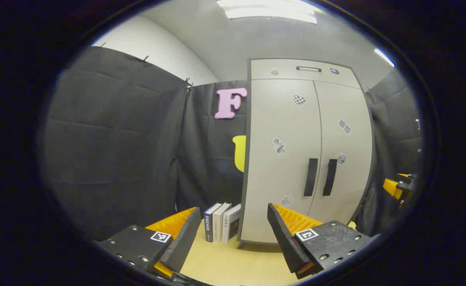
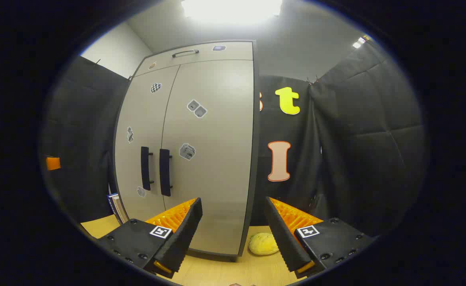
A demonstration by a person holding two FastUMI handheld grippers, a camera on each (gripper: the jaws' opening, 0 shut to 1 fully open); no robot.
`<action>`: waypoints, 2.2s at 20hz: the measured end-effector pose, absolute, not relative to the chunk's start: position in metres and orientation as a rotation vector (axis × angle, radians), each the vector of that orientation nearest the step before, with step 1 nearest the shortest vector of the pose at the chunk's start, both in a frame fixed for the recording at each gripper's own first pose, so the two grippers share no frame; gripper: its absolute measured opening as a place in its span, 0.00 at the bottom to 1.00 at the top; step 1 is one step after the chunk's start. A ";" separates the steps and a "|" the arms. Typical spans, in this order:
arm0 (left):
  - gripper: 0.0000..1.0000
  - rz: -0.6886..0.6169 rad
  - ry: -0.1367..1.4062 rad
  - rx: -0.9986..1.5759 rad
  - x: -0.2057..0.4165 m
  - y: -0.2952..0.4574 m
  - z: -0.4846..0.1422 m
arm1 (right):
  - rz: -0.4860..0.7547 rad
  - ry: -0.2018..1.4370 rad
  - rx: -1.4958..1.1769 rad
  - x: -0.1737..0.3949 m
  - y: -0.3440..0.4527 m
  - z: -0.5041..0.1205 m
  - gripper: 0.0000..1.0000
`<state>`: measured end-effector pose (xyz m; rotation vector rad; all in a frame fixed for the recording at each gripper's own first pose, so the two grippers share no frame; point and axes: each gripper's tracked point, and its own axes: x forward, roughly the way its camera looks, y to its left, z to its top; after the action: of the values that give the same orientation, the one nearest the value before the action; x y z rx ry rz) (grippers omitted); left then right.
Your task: Open the right door of the double-door shoe cabinet with the right hand, and open the left door with the left hand.
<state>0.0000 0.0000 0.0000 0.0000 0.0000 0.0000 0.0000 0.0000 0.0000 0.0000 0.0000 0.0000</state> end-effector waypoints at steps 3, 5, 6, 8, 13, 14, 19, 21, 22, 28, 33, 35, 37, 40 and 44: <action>0.99 -0.069 0.025 0.076 0.005 -0.026 -0.002 | -0.030 0.039 0.050 -0.001 0.000 -0.009 0.99; 0.99 -0.095 0.007 0.096 0.014 -0.036 0.005 | -0.035 0.060 0.061 0.000 0.009 -0.010 0.98; 0.99 -0.109 0.007 0.086 0.018 -0.037 0.002 | -0.039 0.072 0.059 -0.001 0.012 -0.010 0.98; 0.97 -0.143 0.018 0.052 0.032 -0.035 -0.005 | -0.035 0.073 0.060 -0.004 0.024 -0.005 0.99; 0.99 -0.180 0.016 -0.004 0.037 0.001 -0.031 | -0.030 0.056 0.064 -0.008 0.057 0.004 0.98; 0.99 -0.180 0.027 -0.025 0.037 0.009 -0.039 | -0.021 0.061 0.059 -0.008 0.065 0.005 0.98; 0.99 -0.171 0.049 -0.062 0.041 0.044 -0.061 | 0.014 0.050 -0.002 0.001 0.098 0.022 0.99; 0.97 -0.156 0.045 -0.050 0.041 0.056 -0.063 | 0.028 0.034 -0.023 0.006 0.114 0.029 0.96; 0.97 -0.159 0.044 -0.045 0.040 0.057 -0.065 | 0.031 0.030 -0.033 0.009 0.121 0.031 0.96; 0.99 -0.182 0.057 -0.083 0.037 0.072 -0.081 | 0.072 -0.015 0.024 0.044 0.160 0.061 0.96; 0.97 -0.140 0.067 -0.058 0.044 0.096 -0.095 | 0.050 -0.060 0.027 0.082 0.173 0.080 0.98; 0.99 -0.142 0.075 -0.065 0.047 0.099 -0.102 | 0.055 -0.045 0.042 0.098 0.177 0.076 0.99; 0.97 -0.149 0.089 -0.088 0.050 0.097 -0.107 | 0.029 -0.027 0.050 0.114 0.173 0.071 0.95; 0.98 -0.151 0.096 -0.102 0.051 0.097 -0.110 | 0.002 0.013 0.080 0.136 0.168 0.060 0.96; 0.98 -0.146 0.108 -0.072 0.051 0.097 -0.114 | 0.002 0.059 0.092 0.151 0.173 0.044 0.97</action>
<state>0.0515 0.0971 -0.1139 -0.0722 0.1085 -0.1464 0.1510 0.1734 0.0435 0.0920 0.0587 0.0018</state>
